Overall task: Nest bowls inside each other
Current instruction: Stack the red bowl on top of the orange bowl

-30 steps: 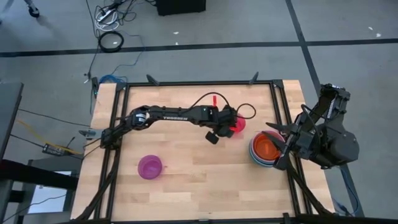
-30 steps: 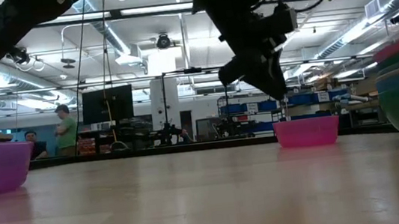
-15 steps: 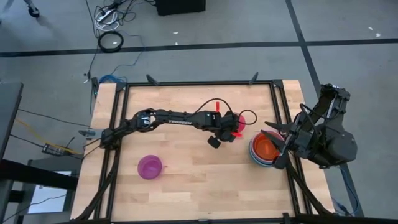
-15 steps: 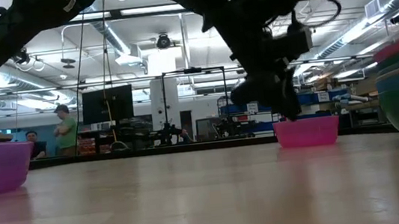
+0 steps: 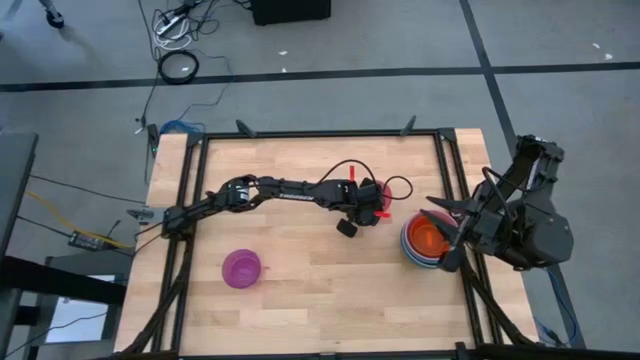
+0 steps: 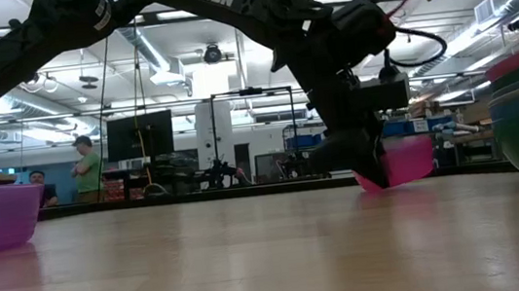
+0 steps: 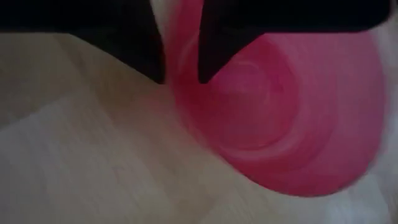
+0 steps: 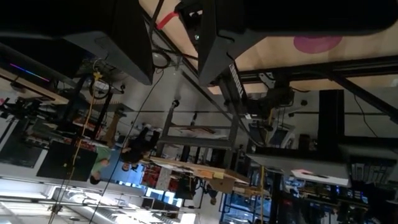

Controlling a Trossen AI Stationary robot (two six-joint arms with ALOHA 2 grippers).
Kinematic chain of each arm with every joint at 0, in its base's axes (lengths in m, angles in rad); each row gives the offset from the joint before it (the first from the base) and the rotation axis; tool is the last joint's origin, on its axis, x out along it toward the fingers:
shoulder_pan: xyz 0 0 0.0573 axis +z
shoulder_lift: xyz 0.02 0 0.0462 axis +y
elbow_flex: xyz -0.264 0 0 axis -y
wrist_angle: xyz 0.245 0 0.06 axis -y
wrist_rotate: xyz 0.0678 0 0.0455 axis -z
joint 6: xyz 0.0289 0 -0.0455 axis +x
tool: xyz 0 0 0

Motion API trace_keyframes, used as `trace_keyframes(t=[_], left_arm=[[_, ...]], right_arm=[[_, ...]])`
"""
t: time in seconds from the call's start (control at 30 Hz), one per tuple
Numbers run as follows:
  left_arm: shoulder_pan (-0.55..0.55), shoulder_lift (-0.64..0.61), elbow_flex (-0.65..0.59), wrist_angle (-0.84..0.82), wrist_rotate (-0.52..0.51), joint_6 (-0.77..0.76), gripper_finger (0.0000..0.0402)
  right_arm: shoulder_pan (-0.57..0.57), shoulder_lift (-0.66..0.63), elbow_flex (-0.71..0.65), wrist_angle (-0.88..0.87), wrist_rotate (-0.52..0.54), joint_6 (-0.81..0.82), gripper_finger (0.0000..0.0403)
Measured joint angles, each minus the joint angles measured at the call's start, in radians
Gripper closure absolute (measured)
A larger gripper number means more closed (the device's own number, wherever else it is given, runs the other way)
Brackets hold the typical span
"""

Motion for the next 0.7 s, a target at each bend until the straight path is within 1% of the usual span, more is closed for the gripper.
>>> trace_keyframes(t=[0.1, 0.13, 0.23, 0.3, 0.43, 0.53, 0.6, 0.7], left_arm=[[-0.001, 0.005, -0.001, -0.015, 0.001, 0.016, 0.0374], [-0.002, 0.003, -0.001, -0.014, 0.005, 0.016, 0.0386], [-0.005, 0.0, 0.0, -0.016, -0.002, 0.016, 0.0393], [-0.011, 0.0, 0.029, -0.043, -0.029, 0.017, 0.0395], [-0.04, -0.001, 0.125, -0.065, -0.072, 0.019, 0.0397], [-0.062, -0.004, 0.218, -0.091, -0.074, 0.027, 0.0398], [-0.075, -0.041, 0.201, -0.04, -0.091, 0.057, 0.0398], [-0.092, -0.061, 0.216, -0.044, -0.123, 0.08, 0.0398]], right_arm=[[-0.001, 0.0, 0.0, 0.0, 0.0, 0.0, 0.0289], [-0.001, 0.0, 0.0, 0.0, 0.0, -0.001, 0.0289], [-0.001, 0.0, 0.0, 0.0, 0.0, -0.001, 0.029], [-0.001, 0.0, 0.0, -0.001, 0.0, -0.002, 0.029], [-0.001, 0.0, 0.0, -0.001, 0.0, -0.004, 0.029], [-0.001, 0.0, 0.0, -0.001, 0.0, -0.004, 0.029], [-0.001, 0.0, 0.0, -0.001, 0.0, -0.004, 0.029], [-0.001, 0.0, 0.0, -0.006, 0.0, -0.003, 0.029]])
